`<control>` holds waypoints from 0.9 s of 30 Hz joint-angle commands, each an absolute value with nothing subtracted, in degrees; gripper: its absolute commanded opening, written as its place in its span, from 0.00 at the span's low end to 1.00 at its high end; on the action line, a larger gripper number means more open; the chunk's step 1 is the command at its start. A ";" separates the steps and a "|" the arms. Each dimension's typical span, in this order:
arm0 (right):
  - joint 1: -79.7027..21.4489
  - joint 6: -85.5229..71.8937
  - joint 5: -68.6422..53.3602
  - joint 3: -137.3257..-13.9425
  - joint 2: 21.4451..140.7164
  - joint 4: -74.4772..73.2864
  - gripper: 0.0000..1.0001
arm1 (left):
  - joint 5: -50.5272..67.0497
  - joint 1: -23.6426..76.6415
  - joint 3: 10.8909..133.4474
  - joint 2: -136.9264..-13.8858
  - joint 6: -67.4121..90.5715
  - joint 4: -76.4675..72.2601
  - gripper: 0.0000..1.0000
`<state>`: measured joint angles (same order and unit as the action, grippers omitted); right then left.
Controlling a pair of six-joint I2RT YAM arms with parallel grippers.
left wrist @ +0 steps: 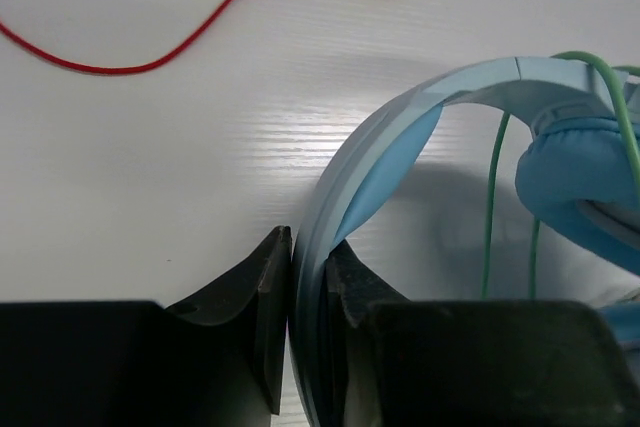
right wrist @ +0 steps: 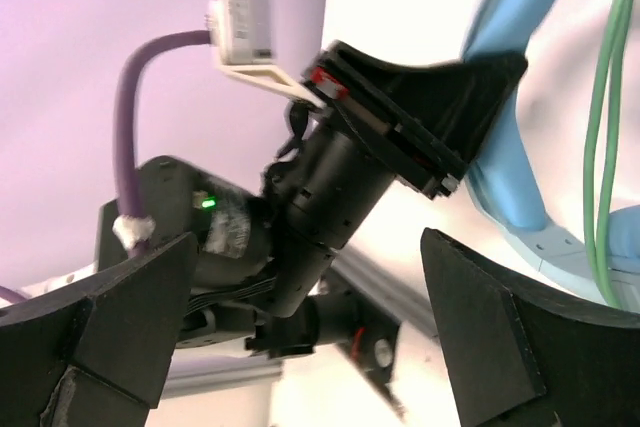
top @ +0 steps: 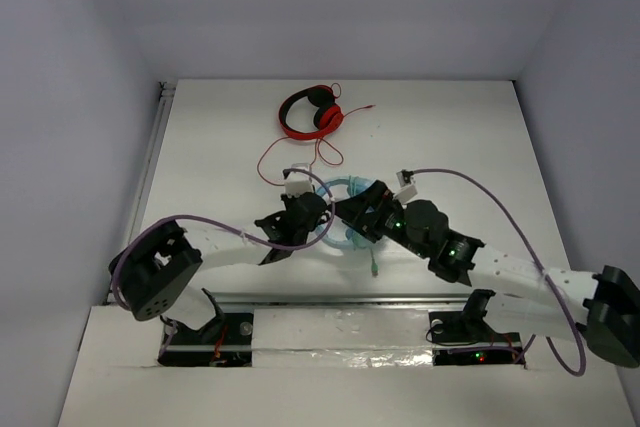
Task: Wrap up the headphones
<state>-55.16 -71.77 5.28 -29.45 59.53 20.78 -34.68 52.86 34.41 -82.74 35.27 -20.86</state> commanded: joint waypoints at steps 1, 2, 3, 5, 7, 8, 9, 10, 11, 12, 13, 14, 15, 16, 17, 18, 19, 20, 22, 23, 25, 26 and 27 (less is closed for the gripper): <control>-55.90 -64.43 11.92 -36.02 52.22 12.42 1.00 | -31.56 53.96 38.67 -84.81 35.68 -24.34 0.00; -55.90 -61.90 13.52 -36.73 50.64 10.30 1.00 | -31.38 53.96 39.19 -85.42 35.51 -24.35 0.00; -55.90 -59.35 16.67 -38.13 47.41 6.54 1.00 | -31.03 53.96 39.72 -86.56 35.25 -24.52 0.00; -55.90 -56.63 19.85 -39.80 44.14 2.83 0.99 | -30.94 53.96 40.42 -87.53 34.63 -24.52 0.00; -55.90 -54.07 24.23 -41.48 39.49 -2.96 0.95 | -30.94 53.96 41.22 -89.12 34.28 -24.26 0.00; -55.90 -51.88 26.08 -43.22 38.07 -4.64 0.91 | -30.94 53.96 41.74 -89.64 34.02 -24.26 0.00; -55.90 -50.99 27.67 -44.20 36.66 -8.05 0.89 | -30.94 53.96 42.01 -90.52 33.93 -24.17 0.00; -55.90 -50.11 31.08 -44.99 35.43 -9.91 0.86 | -30.94 53.96 42.10 -90.88 33.93 -24.26 0.00; -55.90 -48.53 33.03 -45.96 33.42 -11.93 0.85 | -31.02 53.96 42.45 -91.23 33.93 -24.34 0.00; -55.90 -47.99 34.79 -47.88 32.70 -16.65 0.85 | -30.94 53.96 42.54 -91.40 33.84 -24.43 0.00; -55.90 -47.38 37.94 -48.68 32.35 -19.14 0.86 | -30.94 53.96 42.63 -91.41 33.84 -24.61 0.00; -55.90 -46.94 39.36 -49.47 32.17 -21.42 0.89 | -30.85 53.96 42.80 -91.32 33.75 -24.70 0.00; -55.90 -47.02 40.68 -50.35 32.17 -25.53 0.89 | -30.59 53.96 42.89 -91.06 33.75 -24.96 0.00; -55.90 -47.11 42.78 -50.36 31.99 -26.71 0.89 | -30.50 53.96 42.98 -90.97 33.75 -25.13 0.00; -55.90 -47.02 43.41 -50.10 31.64 -27.33 0.89 | -30.32 53.96 43.33 -90.79 33.58 -25.22 0.05; -55.90 -46.93 43.68 -49.66 30.07 -27.33 0.80 | -29.97 53.96 43.59 -90.44 33.31 -25.05 0.14; -55.90 -46.59 43.77 -48.79 29.10 -26.72 0.74 | -29.97 53.96 43.77 -90.09 33.22 -24.70 0.19; -55.90 -45.10 43.60 -48.43 27.96 -26.02 0.56 | -29.88 53.96 44.20 -89.57 33.05 -24.35 0.26; -55.90 -43.86 44.20 -48.25 24.63 -24.96 0.32 | -29.88 53.96 44.38 -87.11 32.00 -23.56 0.44; -55.90 -42.73 44.64 -48.69 23.74 -25.05 0.26 | -29.97 53.96 44.38 -86.06 31.64 -23.29 0.49; -55.90 -41.58 46.04 -49.65 21.63 -25.84 0.23 | -30.67 53.96 44.30 -81.93 29.81 -22.41 0.67; -55.90 -40.79 47.01 -50.79 21.10 -26.62 0.29 | -31.46 53.96 44.21 -78.69 29.27 -21.72 0.81; -55.90 -40.26 47.02 -51.41 20.66 -26.89 0.35 | -31.90 53.96 44.30 -76.92 28.83 -21.01 0.87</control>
